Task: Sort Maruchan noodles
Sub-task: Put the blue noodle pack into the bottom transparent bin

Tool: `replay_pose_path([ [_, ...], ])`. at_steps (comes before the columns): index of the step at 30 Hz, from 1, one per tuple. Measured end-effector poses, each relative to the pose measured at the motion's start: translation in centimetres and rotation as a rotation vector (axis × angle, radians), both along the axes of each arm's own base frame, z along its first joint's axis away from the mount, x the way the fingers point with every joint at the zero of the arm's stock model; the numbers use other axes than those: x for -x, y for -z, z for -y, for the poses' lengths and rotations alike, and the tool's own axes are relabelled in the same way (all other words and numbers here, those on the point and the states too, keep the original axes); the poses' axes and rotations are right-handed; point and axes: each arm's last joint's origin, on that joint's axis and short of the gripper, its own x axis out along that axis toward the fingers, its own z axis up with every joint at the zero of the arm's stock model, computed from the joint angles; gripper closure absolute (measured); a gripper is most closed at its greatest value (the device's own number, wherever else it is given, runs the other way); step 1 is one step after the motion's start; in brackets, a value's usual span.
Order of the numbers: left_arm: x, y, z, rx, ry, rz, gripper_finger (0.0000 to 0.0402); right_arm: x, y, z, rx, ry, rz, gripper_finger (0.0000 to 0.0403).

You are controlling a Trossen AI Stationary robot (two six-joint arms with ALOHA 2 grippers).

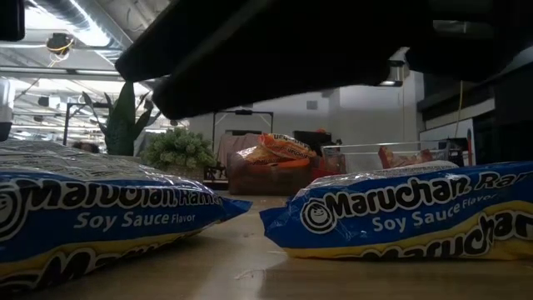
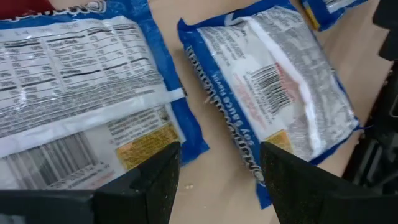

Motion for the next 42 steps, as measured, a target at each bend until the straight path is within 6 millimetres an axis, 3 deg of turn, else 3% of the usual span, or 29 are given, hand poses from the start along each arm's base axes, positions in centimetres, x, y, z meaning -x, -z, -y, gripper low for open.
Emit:
replay_pose_path([
  [4, 0.3, 0.6, -0.4, -0.012, -0.013, -0.011, 0.0189, -0.2, 0.6, -0.1, 0.000, 0.000, 0.002, 0.0082],
  [7, 0.6, 1.2, -0.9, -0.011, -0.051, -0.010, 0.0189, -0.5, 2.5, -0.2, 0.014, -0.003, -0.025, 0.0065],
  [13, 0.7, 2.4, -1.5, 0.032, -0.076, 0.040, 0.0189, -1.0, 4.8, -0.3, 0.081, 0.051, 0.009, 0.0061],
  [22, -0.6, 2.9, -2.6, 0.080, -0.096, 0.088, 0.0189, -1.9, 4.8, 1.2, 0.129, 0.146, 0.050, 0.0066],
  [26, -1.5, 2.8, -3.0, 0.081, -0.073, 0.095, 0.0189, -2.2, 4.9, 1.9, 0.159, 0.182, 0.062, 0.0095],
  [31, -2.0, 2.8, -3.4, 0.075, -0.048, 0.080, 0.0189, -2.2, 4.8, 2.0, 0.211, 0.235, 0.087, 0.0159],
  [37, -1.8, 2.4, -3.1, 0.084, -0.012, 0.077, 0.0189, -1.4, 4.2, 0.5, 0.359, 0.277, 0.080, 0.0261],
  [42, -1.1, 0.5, -2.8, 0.077, 0.082, 0.120, 0.0189, -1.5, 2.5, -0.5, 0.286, 0.208, -0.024, 0.0326],
])
